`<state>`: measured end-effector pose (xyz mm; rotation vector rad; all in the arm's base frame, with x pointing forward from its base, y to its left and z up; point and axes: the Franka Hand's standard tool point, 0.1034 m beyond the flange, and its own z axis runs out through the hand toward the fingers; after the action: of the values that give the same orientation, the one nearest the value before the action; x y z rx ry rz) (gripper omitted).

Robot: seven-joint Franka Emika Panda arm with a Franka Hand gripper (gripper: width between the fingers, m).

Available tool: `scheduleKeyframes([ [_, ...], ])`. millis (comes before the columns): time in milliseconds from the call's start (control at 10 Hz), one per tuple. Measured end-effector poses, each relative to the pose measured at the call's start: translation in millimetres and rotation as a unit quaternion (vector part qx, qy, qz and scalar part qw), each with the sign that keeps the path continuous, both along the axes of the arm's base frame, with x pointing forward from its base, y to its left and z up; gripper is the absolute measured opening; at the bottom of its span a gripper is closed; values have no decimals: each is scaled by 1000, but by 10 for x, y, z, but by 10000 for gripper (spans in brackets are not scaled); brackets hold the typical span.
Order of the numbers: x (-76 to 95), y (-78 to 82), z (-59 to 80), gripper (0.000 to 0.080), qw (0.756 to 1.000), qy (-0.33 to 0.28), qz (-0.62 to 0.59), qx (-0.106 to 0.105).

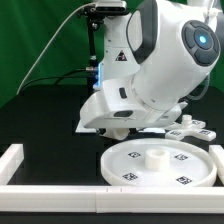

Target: Assemble round table

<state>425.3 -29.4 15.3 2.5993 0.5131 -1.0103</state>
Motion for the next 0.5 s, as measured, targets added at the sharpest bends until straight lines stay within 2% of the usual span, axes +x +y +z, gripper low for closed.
scheduleKeyframes([
  [200,-24,-2,-2,649,1000,1,-1,0],
  [400,-26,-2,-7,401,1000,2,-1,0],
  [500,-27,-2,-7,401,1000,2,-1,0],
])
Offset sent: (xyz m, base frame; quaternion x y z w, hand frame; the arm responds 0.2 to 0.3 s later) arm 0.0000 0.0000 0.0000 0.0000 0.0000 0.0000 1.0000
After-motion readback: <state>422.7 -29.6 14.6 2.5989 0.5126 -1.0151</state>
